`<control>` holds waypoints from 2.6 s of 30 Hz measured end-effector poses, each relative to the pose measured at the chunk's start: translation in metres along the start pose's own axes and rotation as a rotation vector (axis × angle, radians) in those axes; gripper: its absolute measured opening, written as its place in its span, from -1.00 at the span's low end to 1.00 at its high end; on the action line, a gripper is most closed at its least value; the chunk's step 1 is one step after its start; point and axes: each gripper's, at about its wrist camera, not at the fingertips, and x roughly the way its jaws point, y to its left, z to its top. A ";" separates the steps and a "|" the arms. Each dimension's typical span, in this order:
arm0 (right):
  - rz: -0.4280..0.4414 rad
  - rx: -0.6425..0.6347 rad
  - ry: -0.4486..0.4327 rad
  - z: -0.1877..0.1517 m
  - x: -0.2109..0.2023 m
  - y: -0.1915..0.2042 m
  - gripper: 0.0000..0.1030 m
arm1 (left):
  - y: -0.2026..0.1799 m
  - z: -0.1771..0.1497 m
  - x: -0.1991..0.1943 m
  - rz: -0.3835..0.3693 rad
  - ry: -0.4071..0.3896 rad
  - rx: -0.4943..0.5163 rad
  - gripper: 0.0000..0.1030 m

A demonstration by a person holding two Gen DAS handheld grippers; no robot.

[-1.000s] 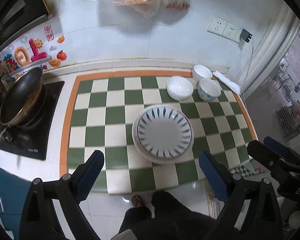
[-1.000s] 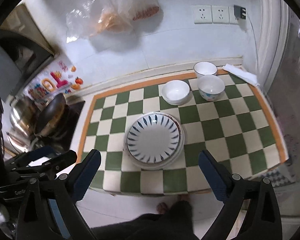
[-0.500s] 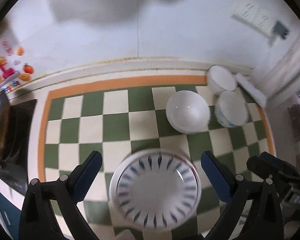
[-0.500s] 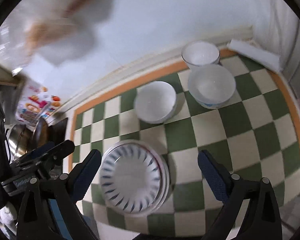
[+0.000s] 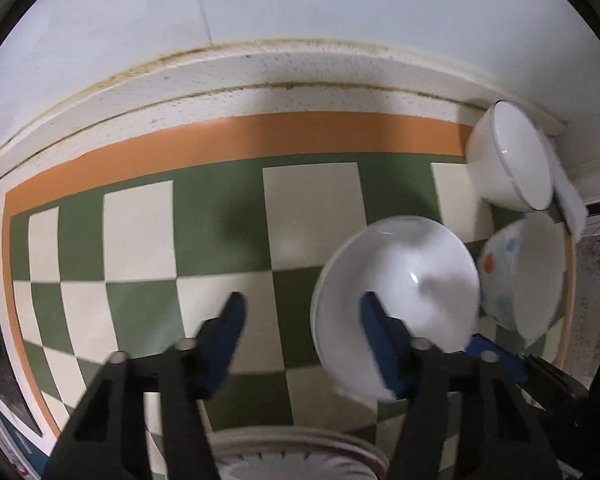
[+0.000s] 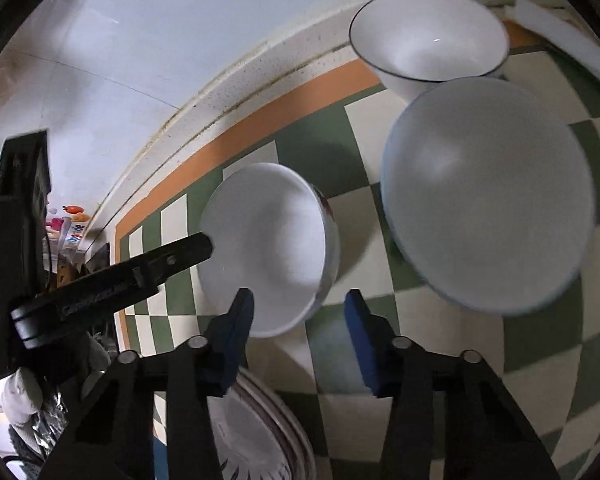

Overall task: Organize plates and bowls
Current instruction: 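Grasp the rim of a white bowl with both grippers and lift it, then lower the plain white bowl into the blue-dot bowl with both grippers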

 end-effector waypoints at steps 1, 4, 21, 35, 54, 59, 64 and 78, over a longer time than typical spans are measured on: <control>-0.012 -0.001 0.014 0.003 0.006 0.000 -0.33 | -0.001 0.003 0.006 -0.002 0.016 0.003 -0.26; -0.047 0.002 0.030 0.009 0.019 -0.002 -0.56 | -0.003 0.007 0.017 -0.016 0.043 0.007 -0.49; -0.039 -0.071 -0.012 -0.012 -0.014 0.022 -0.68 | -0.024 -0.048 -0.040 -0.049 -0.019 0.038 -0.57; -0.093 -0.028 -0.067 -0.103 -0.111 -0.030 -0.68 | -0.105 -0.115 -0.060 -0.120 -0.004 0.182 -0.57; -0.132 0.084 0.029 -0.140 -0.078 -0.123 -0.68 | -0.154 -0.155 0.015 -0.073 0.126 0.254 -0.57; -0.142 0.068 0.043 -0.137 -0.076 -0.124 -0.68 | -0.157 -0.153 0.023 -0.067 0.132 0.246 -0.58; -0.132 0.076 0.060 -0.132 -0.075 -0.123 -0.68 | -0.159 -0.150 0.019 -0.074 0.142 0.240 -0.57; -0.036 0.073 -0.106 -0.031 -0.143 -0.121 -0.15 | -0.122 -0.055 -0.051 -0.120 -0.043 0.056 -0.30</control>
